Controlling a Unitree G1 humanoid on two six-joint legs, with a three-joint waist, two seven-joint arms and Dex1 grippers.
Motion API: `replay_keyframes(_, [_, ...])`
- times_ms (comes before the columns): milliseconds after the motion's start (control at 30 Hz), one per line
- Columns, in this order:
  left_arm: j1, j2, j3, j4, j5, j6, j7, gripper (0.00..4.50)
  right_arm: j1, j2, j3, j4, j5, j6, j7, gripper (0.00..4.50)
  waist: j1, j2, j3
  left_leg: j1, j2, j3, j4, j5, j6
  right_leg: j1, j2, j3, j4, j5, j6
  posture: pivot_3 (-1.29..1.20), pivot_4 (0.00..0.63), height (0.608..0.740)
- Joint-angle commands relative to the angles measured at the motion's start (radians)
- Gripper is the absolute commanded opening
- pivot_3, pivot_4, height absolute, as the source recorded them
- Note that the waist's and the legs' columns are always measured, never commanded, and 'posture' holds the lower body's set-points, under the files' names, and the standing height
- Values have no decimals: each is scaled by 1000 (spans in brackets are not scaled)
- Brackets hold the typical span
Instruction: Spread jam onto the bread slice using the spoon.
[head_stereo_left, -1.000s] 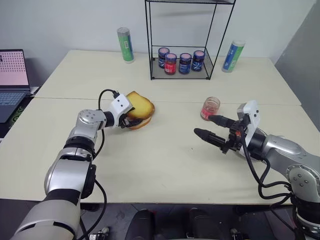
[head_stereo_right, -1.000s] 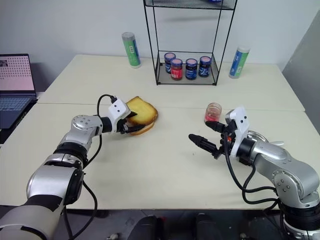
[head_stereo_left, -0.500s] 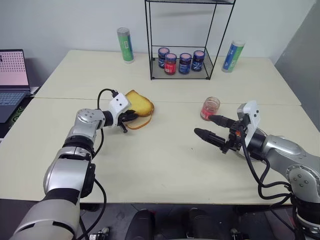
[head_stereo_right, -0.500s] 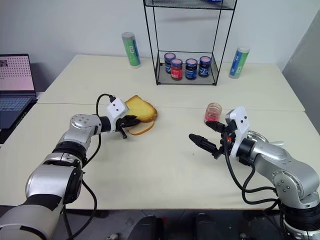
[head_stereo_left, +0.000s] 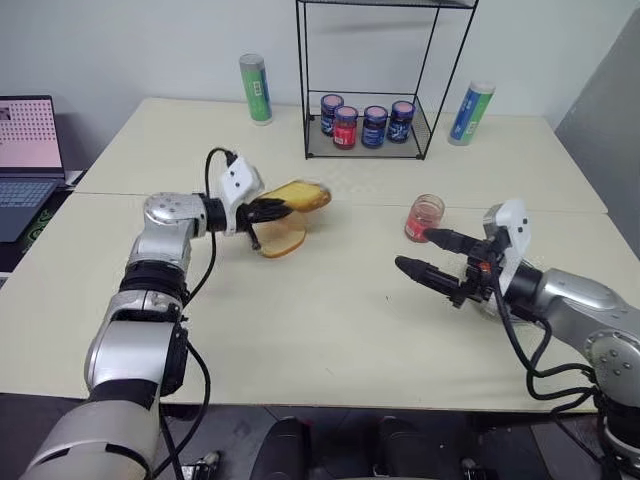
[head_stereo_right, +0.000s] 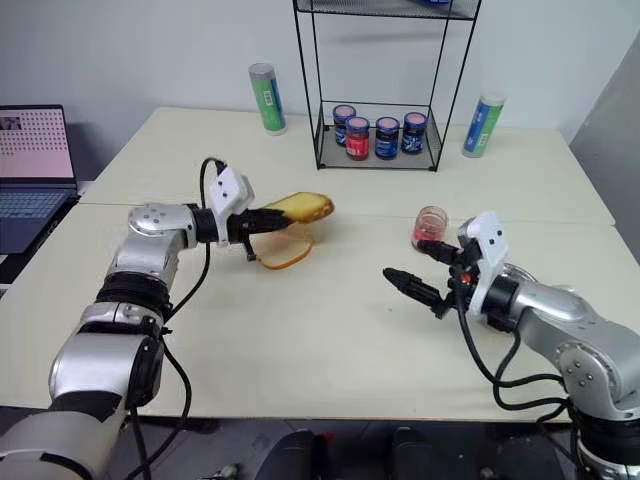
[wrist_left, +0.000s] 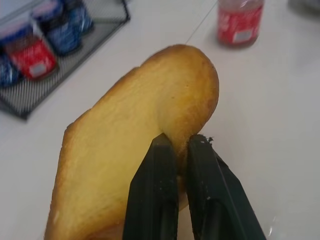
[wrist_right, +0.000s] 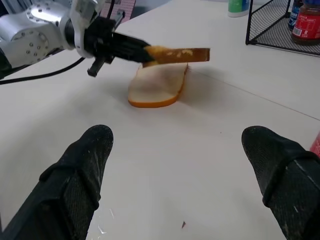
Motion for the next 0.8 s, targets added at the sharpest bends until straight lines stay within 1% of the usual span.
replay_keyframes(33, [130, -36, -70, -316, -48, 71, -19, 13, 42, -59, -93, -75, 74, 28, 16, 4500, -1, 0, 0, 0, 0, 0, 0, 0, 0, 0, 0, 0, 0, 0, 0, 0, 150, 740])
replay_keyframes(67, [174, -44, -100, -387, -42, 65, -20, 13, 58, -73, -117, -89, 101, 40, 11, 4500, -2, 0, 0, 0, 0, 0, 0, 0, 0, 0, -1, 0, 0, 0, 0, 0, 150, 740])
replay_keyframes(167, [280, -62, -188, -522, -17, 13, -34, 13, 90, -90, -170, -123, 187, 68, -26, 4500, -6, 0, 0, 1, 1, 0, 0, 0, 0, 0, 0, 1, 1, 0, 0, 0, 150, 740])
replay_keyframes(267, [340, -68, -253, -564, -2, -24, -46, 13, 118, -102, -194, -145, 240, 79, -63, 4500, -6, 0, 0, 2, 1, 0, 0, 0, 0, 0, 1, 1, 2, 0, 0, 0, 150, 740])
replay_keyframes(300, [347, -67, -270, -551, 12, -58, -47, 13, 128, -106, -197, -150, 249, 79, -73, 4500, -5, 0, 0, 3, 1, -1, 0, 0, 0, 0, 1, 1, 2, 0, 0, 0, 150, 740])
replay_keyframes(400, [323, -84, -321, -411, 93, -216, -10, 13, 158, -104, -195, -160, 252, 69, -102, 4500, -2, 1, 0, 3, 1, -1, 0, 0, 0, 2, 2, 0, 1, 0, 0, 0, 150, 740])
replay_keyframes(500, [274, -110, -341, -272, 147, -311, 41, 13, 165, -103, -185, -164, 254, 60, -120, 4500, -1, 1, -1, 4, 0, 0, 0, 0, 0, 2, 5, 1, 1, 0, 0, 0, 150, 740])
replay_keyframes(567, [251, -117, -345, -208, 156, -355, 43, 13, 164, -105, -181, -164, 257, 56, -127, 4500, -1, 1, -1, 3, 0, -1, 1, 0, 0, 3, 6, 1, 1, 0, 0, 0, 150, 740])
replay_keyframes(633, [245, -126, -341, -183, 140, -359, 29, 655, 167, -105, -182, -165, 262, 54, -134, 4500, -2, 1, -1, 3, 0, -1, 0, 0, 0, 2, 6, 0, 1, 0, 0, 0, 150, 740])
replay_keyframes(700, [248, -128, -337, -191, 108, -330, -6, 980, 171, -105, -179, -166, 260, 51, -138, 4500, -2, 1, -1, 3, 0, -1, 0, 0, 0, 2, 6, 0, 1, 0, 0, 0, 150, 740])
replay_keyframes(733, [248, -125, -331, -202, 91, -305, -23, 1269, 174, -104, -178, -164, 254, 49, -138, 4500, -2, 1, -1, 3, 0, -1, 0, 0, 0, 2, 6, 1, 1, 0, 0, 0, 150, 740])
replay_keyframes(800, [245, -120, -324, -216, 73, -278, -42, 1591, 179, -104, -176, -159, 247, 45, -137, 4500, -2, 1, -1, 3, 0, -1, 0, 0, 0, 2, 6, 0, 1, 0, 0, 0, 150, 740])
